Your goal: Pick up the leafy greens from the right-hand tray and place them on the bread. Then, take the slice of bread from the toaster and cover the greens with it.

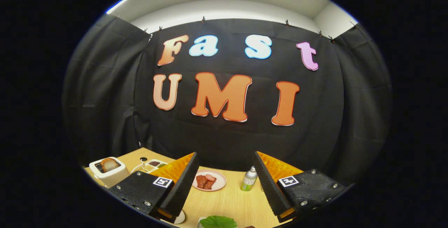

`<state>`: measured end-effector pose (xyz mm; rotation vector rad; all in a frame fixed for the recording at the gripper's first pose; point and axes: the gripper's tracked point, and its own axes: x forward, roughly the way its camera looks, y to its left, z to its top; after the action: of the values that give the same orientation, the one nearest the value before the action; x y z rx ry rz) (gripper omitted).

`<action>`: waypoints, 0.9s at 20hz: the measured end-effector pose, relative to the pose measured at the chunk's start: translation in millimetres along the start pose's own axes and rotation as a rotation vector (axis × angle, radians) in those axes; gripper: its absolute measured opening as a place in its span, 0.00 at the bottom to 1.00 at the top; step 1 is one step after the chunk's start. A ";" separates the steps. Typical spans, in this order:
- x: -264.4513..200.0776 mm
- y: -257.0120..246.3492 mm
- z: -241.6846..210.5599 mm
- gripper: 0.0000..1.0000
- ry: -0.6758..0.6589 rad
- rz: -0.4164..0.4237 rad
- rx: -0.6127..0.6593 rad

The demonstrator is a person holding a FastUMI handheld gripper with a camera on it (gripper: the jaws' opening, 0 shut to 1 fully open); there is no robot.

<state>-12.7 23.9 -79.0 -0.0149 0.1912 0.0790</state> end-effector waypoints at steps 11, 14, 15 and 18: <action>-7.6 18.8 -171.9 0.94 0.468 0.099 -0.001; -19.6 20.7 -222.6 0.94 0.600 0.116 -0.001; -22.9 21.0 -238.9 0.94 0.651 0.122 -0.004; -34.2 25.5 -277.7 0.94 0.768 0.151 -0.002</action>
<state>-100.7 40.5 -345.2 -0.0325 0.9604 0.2231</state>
